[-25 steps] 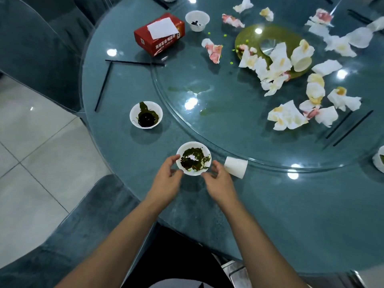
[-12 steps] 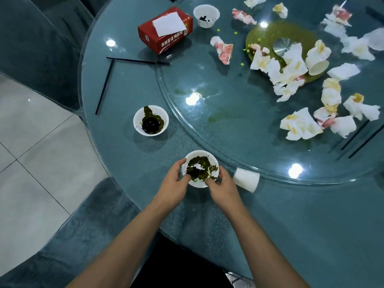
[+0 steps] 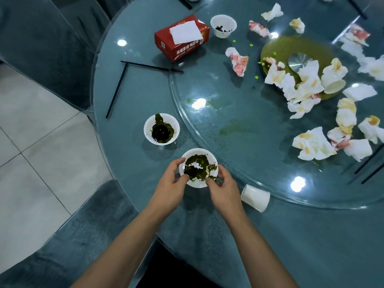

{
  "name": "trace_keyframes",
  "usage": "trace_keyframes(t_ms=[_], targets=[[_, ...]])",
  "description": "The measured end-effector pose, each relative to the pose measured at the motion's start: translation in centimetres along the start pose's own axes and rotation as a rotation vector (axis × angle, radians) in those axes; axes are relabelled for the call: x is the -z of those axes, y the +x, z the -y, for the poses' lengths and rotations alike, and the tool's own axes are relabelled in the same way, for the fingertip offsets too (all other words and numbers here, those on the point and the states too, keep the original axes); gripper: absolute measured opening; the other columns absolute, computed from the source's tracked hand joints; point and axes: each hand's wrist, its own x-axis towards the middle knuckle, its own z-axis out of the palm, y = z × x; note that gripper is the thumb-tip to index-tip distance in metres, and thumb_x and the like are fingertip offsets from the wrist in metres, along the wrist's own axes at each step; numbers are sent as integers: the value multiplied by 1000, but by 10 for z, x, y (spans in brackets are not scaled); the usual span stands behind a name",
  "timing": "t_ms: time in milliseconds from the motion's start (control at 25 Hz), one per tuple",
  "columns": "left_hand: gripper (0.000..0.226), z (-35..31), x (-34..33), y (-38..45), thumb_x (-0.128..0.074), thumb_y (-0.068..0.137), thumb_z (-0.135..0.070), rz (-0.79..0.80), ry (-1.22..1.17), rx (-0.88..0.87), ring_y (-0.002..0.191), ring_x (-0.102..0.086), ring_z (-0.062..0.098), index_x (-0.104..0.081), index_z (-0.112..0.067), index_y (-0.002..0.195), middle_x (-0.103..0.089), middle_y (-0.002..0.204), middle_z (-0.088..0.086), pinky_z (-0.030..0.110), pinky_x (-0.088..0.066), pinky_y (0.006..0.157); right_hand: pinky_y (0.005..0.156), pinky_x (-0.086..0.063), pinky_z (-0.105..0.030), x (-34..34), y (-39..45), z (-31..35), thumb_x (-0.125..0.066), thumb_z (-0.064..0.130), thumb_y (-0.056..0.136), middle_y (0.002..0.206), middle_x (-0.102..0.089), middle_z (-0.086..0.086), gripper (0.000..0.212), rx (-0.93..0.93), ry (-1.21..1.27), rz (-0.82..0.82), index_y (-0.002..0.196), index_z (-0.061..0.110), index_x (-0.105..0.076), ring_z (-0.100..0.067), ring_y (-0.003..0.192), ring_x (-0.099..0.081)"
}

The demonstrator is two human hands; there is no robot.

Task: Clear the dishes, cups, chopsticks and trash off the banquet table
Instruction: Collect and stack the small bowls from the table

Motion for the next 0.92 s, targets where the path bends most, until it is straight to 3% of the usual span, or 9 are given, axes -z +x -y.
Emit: trace_keyframes(t_ms=[80,160,240,360,440,600,760,920], targets=[[43,-8,10,3,-51,100,-17,-22,-20,-21,69,-53,14,-49,-39,137,-60,92,6,15,-38,51,100,-50,-33,-6,7,15,-65,19,92,126,-66,16,55,24,5,-2,144,33,-51,-4,111,-63],[43,-15,24,7,-52,100,-18,-55,-48,-44,85,-55,13,-49,-39,137,-61,96,9,18,-39,50,104,-49,-38,-14,12,33,-65,20,93,130,-64,14,57,55,3,1,145,32,-48,-8,114,-63],[43,-21,36,12,-53,101,-19,-86,-49,-52,88,-61,6,-48,-43,136,-66,110,-2,7,-41,58,103,-50,-37,-22,17,50,-65,19,93,129,-62,15,57,80,24,6,146,32,-46,-6,112,-63],[43,-29,53,22,-54,101,-23,-132,-53,-61,113,-58,-6,-47,-48,134,-64,125,-9,1,-43,68,97,-52,-33,-35,28,72,-66,16,93,123,-64,13,50,133,46,24,138,31,-52,-2,106,-63],[43,-33,62,30,-54,101,-22,-152,-83,-73,122,-56,2,-47,-49,134,-61,131,-8,6,-45,76,95,-52,-30,-44,38,83,-66,12,92,123,-66,10,48,162,55,32,135,29,-55,-3,105,-64],[44,-34,76,47,-55,101,-21,-210,-84,-90,134,-49,14,-48,-42,139,-54,142,-6,37,-46,105,96,-52,-32,-62,55,100,-66,14,90,124,-66,10,48,173,32,53,134,29,-55,-5,107,-64],[43,-34,86,64,-56,101,-24,-253,-75,-84,131,-48,9,-48,-39,140,-52,146,-9,30,-44,100,104,-51,-40,-76,72,107,-66,18,89,129,-65,10,53,151,6,83,139,30,-53,-8,115,-63],[44,-34,89,81,-54,101,-23,-246,-34,-68,88,-49,-30,-47,-40,141,-51,135,-18,2,-40,68,106,-49,-44,-83,87,110,-66,22,88,128,-66,11,54,137,-54,90,140,30,-54,-11,119,-61]])
